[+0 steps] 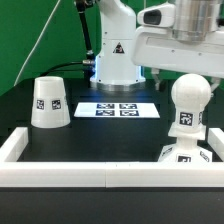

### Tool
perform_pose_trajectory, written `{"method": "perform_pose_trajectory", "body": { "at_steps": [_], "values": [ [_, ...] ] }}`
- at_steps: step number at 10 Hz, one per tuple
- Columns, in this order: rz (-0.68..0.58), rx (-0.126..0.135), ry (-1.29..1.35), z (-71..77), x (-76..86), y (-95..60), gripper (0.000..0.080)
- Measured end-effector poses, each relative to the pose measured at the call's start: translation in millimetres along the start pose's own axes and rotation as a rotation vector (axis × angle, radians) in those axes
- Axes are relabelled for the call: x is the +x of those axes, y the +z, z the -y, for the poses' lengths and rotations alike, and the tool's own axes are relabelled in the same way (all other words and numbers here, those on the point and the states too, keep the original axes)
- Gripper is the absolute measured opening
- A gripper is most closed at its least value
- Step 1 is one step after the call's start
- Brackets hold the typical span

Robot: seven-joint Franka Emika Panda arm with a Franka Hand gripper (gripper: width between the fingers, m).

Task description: Assemble lamp

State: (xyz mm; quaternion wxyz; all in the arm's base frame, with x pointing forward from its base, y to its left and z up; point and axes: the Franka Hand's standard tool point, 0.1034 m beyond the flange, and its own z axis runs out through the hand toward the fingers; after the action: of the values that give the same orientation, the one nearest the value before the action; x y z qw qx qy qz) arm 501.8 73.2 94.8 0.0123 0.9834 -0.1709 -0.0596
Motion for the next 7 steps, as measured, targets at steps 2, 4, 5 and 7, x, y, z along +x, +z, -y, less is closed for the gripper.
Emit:
{"method": "perform_pose_trajectory", "body": {
  "at_steps": [2,4,5,7],
  "values": [
    [-0.009,-0.009,-0.158,-40.6,3.4,4.8,0.0699],
    [-0.015,-0.010,-0.176,-61.4,9.2,8.0,0.0699],
    [-0.015,-0.012,-0.177,-67.6,11.5,8.3,0.0699],
    [-0.015,-0.013,-0.183,-76.7,14.6,8.6,0.0699]
  ]
}}
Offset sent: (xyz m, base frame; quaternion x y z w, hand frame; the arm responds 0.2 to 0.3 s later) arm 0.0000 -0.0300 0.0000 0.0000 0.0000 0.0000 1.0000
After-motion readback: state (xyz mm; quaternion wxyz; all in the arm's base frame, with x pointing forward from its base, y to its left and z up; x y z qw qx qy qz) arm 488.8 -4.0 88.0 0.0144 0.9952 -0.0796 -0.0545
